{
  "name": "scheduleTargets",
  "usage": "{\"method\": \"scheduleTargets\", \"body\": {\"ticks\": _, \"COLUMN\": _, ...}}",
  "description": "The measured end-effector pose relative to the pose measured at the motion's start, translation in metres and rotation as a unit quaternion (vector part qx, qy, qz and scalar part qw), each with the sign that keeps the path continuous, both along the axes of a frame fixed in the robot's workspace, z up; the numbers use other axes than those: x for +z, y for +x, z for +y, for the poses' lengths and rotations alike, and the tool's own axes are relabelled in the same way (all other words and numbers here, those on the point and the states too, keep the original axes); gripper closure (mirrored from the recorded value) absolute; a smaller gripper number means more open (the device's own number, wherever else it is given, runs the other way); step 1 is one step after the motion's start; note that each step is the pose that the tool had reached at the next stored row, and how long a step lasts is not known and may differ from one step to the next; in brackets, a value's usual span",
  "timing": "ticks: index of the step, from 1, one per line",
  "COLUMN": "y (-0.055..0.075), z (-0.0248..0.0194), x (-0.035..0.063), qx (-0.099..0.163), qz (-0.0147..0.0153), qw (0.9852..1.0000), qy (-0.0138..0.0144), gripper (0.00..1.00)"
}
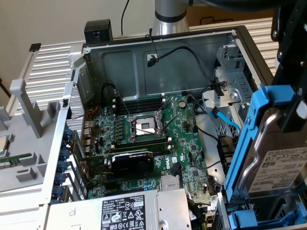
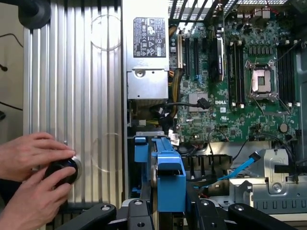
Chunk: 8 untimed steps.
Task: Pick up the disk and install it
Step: 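Insert the disk into the insertion slot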
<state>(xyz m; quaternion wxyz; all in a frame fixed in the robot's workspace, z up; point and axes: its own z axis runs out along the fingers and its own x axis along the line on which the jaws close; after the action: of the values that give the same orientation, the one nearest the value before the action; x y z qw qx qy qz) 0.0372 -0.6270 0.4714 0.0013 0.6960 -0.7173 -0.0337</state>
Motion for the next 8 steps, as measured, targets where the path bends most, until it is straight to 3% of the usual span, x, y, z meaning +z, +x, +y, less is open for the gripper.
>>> {"method": "scheduleTargets", "body": {"ticks": 8, "y": -0.0001, "z": 0.0006, "x": -0.0005, "qx": 0.001, "qz": -0.001, "qw": 1.0, "qy": 0.0, "gripper": 0.63}}
